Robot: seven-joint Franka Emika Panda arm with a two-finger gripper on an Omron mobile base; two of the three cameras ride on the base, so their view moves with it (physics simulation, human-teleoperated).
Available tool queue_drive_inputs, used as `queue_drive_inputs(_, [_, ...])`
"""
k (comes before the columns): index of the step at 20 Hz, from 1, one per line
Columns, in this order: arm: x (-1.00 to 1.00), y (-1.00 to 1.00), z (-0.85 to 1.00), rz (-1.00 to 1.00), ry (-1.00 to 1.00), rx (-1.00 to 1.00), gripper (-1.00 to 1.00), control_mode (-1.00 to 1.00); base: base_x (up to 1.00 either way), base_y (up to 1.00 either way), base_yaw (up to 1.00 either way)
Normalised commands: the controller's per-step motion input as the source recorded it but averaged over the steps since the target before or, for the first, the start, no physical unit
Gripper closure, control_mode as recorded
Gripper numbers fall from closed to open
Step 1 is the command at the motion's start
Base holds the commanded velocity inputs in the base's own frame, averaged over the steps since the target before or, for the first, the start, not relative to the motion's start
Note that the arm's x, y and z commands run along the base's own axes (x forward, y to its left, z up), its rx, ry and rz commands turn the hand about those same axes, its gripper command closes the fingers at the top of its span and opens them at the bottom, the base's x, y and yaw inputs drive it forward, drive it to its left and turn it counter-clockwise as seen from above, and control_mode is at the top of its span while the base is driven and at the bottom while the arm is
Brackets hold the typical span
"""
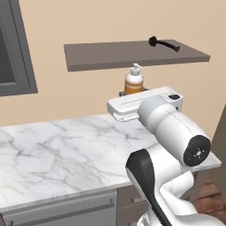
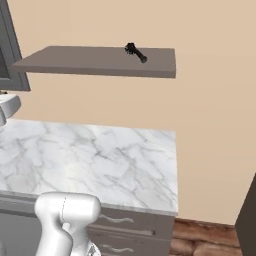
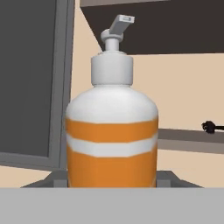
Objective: Locate and retrieve the soap dispenser and dish brush from the cabinet. Place them next to the sink.
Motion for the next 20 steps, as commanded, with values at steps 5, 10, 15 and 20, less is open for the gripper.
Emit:
queue_drive_inputs(5, [0.0,0.0,0.0,0.0,0.0,0.0,1.0,1.0,-0.23,0.48,-0.06])
queue_drive_inputs(10, [0.0,0.0,0.0,0.0,0.0,0.0,1.0,1.0,-0.08,0.51,-0.08])
queue_drive_inputs(15, [0.0,0.0,0.0,0.0,0.0,0.0,1.0,1.0,-0.08,0.51,-0.08])
queue_drive_inputs(20, [0.0,0.0,0.0,0.0,0.0,0.0,1.0,1.0,-0.1,0.55,-0.08])
